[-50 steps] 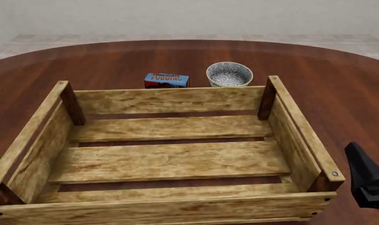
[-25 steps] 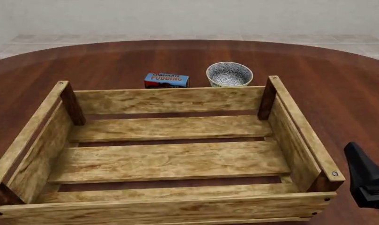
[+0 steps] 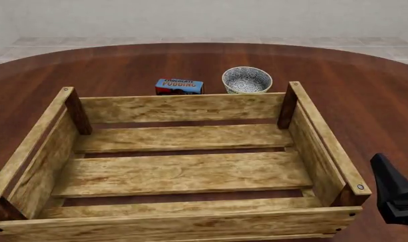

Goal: Pick up the salad dressing and put it in the tray.

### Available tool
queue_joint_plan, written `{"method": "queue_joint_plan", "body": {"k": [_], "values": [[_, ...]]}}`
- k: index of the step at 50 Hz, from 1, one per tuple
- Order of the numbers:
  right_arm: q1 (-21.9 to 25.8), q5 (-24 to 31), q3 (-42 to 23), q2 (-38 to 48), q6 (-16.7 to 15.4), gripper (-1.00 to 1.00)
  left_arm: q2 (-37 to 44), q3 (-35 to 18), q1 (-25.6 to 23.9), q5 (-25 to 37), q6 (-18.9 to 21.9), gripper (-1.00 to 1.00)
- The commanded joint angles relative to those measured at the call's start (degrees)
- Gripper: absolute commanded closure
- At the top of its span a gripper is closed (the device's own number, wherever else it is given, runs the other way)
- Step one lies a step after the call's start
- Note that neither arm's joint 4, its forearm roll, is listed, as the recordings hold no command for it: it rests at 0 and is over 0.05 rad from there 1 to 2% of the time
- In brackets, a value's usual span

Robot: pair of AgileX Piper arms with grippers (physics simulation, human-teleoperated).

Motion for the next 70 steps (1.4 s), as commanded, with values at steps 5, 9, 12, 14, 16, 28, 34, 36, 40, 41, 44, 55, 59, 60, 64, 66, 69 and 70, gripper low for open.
{"method": "queue_joint_plan", "body": {"k": [5,9,12,14,16,28,34,36,40,41,44,55,59,60,64,66,69,70], "values": [[-0.17,0.25,0.01,-0.10,-0.38,-1.00,0.92,2.32,2.18,-0.90,-0.53,-1.00],[-0.17,-0.08,0.00,0.29,-0.39,-1.00,1.31,2.09,3.31,-1.30,-0.24,-1.00],[-0.15,0.12,0.00,0.09,-0.43,-1.00,1.53,2.32,4.08,-1.69,0.26,-1.00],[-0.08,0.15,0.00,0.05,-0.48,-1.00,1.66,2.58,4.57,-1.96,0.85,-1.00],[-0.08,-0.11,0.00,0.31,-0.45,-1.00,1.86,2.95,4.79,-2.24,0.78,-1.00],[-0.12,-0.11,0.01,0.29,-0.54,-1.00,3.29,5.36,6.26,-3.95,3.11,-1.00],[-0.18,-0.12,0.00,0.26,-0.59,-1.00,3.42,5.72,6.03,-3.81,2.93,-1.00],[-0.18,0.52,0.01,-0.34,-0.63,-1.00,3.44,5.92,5.97,-3.88,3.06,-1.00],[-0.19,0.61,0.00,-0.45,-0.68,-1.00,3.82,6.54,5.89,-4.27,2.96,-1.00],[-0.22,0.57,-0.01,-0.42,-0.66,-1.00,3.88,6.67,5.80,-4.31,2.86,-1.00],[-0.24,0.23,-0.01,-0.07,-0.63,-1.00,4.19,6.72,5.83,-4.10,2.84,-1.00],[-0.26,0.43,0.01,-0.27,-0.61,-1.00,4.22,7.01,5.33,-3.39,2.16,-1.00],[-0.21,0.44,0.01,-0.29,-0.66,-1.00,4.29,7.11,5.09,-3.22,1.82,-1.00],[-0.20,0.36,0.01,-0.20,-0.67,-1.00,4.09,6.97,5.24,-3.09,2.24,-1.00],[-0.20,0.48,0.01,-0.34,-0.71,-1.00,4.13,6.94,5.44,-2.93,2.39,-1.00],[-0.23,0.51,0.01,-0.38,-0.70,-1.00,3.83,7.43,4.87,-2.59,2.02,-1.00],[-0.22,0.31,0.00,-0.20,-0.76,-1.00,4.27,8.21,5.17,-3.15,2.37,-1.00],[-0.21,0.34,0.01,-0.24,-0.78,-1.00,4.28,8.32,5.23,-3.23,2.39,-1.00]]}}
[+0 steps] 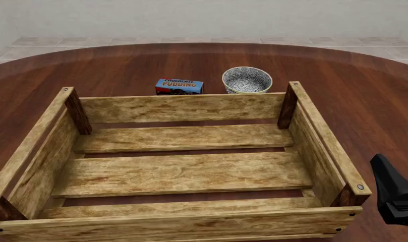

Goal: Pick up the salad dressing and put it in the tray.

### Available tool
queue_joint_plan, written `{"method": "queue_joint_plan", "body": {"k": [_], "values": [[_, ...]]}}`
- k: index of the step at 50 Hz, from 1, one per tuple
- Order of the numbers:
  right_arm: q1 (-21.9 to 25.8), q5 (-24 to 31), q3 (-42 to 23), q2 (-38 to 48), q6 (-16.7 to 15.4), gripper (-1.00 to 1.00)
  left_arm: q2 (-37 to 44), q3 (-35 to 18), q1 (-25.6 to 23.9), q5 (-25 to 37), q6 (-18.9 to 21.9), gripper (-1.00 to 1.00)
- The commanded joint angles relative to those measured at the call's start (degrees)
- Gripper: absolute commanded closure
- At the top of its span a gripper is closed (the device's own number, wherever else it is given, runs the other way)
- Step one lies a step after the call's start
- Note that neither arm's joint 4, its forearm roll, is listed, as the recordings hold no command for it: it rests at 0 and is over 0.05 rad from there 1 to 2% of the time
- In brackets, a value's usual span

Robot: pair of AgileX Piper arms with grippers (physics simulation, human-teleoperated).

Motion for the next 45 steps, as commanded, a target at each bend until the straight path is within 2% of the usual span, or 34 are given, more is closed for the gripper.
{"method": "queue_joint_plan", "body": {"k": [1,24,43,45], "values": [[0.00,0.14,0.00,-0.20,-0.13,-1.00,0.41,1.25,-0.04,-0.05,-0.20,-1.00],[-0.07,0.13,-0.01,-0.21,-0.32,-1.00,2.32,5.29,-2.22,-2.05,-3.96,-1.00],[-0.19,0.95,0.00,-0.92,-0.34,-1.00,8.78,6.51,1.43,-8.28,-1.77,-1.00],[-0.23,0.53,-0.04,-0.44,-0.32,-1.00,9.25,6.97,1.17,-8.73,-2.75,-1.00]]}}
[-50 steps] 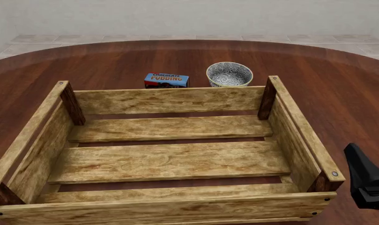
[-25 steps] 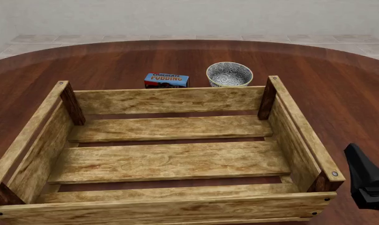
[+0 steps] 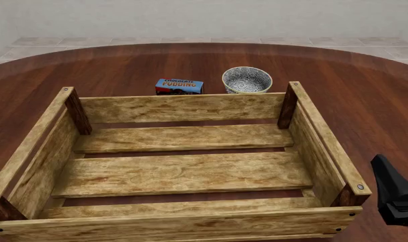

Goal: Pick up the salad dressing and put it in the tray.

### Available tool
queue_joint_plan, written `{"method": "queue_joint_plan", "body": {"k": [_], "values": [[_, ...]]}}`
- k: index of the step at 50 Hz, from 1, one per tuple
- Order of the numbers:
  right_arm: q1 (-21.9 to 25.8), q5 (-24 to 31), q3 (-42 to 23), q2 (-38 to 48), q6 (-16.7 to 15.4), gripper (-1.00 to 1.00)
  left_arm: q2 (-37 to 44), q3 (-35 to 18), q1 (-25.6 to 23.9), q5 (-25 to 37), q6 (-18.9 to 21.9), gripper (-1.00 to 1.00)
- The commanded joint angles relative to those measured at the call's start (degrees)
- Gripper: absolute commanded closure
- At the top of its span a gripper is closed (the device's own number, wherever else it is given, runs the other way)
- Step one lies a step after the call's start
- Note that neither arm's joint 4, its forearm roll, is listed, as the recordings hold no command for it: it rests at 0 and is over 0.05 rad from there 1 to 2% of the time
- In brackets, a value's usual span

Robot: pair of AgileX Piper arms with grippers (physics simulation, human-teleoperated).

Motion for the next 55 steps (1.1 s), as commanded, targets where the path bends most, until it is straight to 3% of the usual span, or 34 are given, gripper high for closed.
{"method": "queue_joint_plan", "body": {"k": [1,2,24,37,41,44,55], "values": [[-0.10,-0.15,-0.02,0.26,0.00,-1.00,4.31,1.34,1.67,-3.96,0.37,-1.00],[-0.15,-0.18,-0.04,0.32,0.02,-1.00,4.89,1.36,1.88,-4.39,0.36,1.00],[-0.78,-0.63,-0.09,0.96,0.25,-1.00,0.16,-0.71,2.96,-1.09,-0.13,1.00],[-1.11,-0.43,0.01,0.62,0.67,-1.00,-1.87,-2.59,5.15,-1.26,2.79,1.00],[-1.12,-0.13,-0.12,0.39,0.67,-1.00,-3.64,-5.08,6.12,-0.14,4.35,1.00],[-1.30,0.27,-0.24,0.04,0.73,-1.00,-4.65,-9.47,6.59,4.32,4.42,1.00],[-1.58,0.69,-0.20,-0.50,0.88,-1.00,-4.02,-11.32,7.30,3.45,4.54,1.00]]}}
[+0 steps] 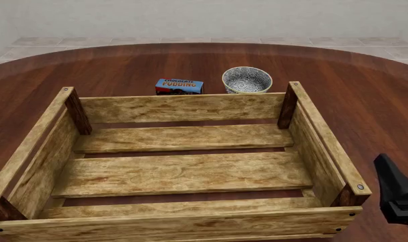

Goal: Pick up the salad dressing and put it in the tray.

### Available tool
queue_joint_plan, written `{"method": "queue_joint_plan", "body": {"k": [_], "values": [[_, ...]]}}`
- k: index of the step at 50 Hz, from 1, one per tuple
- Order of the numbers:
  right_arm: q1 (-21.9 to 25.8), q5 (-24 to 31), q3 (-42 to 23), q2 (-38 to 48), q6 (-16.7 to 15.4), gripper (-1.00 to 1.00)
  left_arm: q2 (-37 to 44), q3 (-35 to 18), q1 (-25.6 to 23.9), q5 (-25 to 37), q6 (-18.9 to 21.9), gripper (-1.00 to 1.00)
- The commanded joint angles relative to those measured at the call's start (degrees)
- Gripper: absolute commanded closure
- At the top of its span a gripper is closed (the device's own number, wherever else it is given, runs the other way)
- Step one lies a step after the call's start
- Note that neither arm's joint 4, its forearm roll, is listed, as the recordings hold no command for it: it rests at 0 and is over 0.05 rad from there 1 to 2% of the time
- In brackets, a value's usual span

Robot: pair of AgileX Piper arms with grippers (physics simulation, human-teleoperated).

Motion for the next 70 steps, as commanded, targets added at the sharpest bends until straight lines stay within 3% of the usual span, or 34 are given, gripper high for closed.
{"method": "queue_joint_plan", "body": {"k": [1,19,35,61,70], "values": [[-0.21,0.41,-0.03,-0.49,0.11,-1.00,-0.53,-3.80,0.99,0.40,1.65,1.00],[-0.25,0.26,0.08,-0.54,0.18,-1.00,-1.81,-8.59,-2.02,0.02,2.94,1.00],[-0.43,0.71,0.13,-1.02,0.32,-1.00,-5.21,-14.98,-8.09,1.83,5.72,1.00],[-0.41,0.18,0.04,-0.36,0.47,-1.00,-10.41,-25.19,-25.91,4.82,10.05,1.00],[-0.49,0.62,0.07,-0.90,0.60,-1.00,-10.95,-29.34,-32.62,4.19,15.02,1.00]]}}
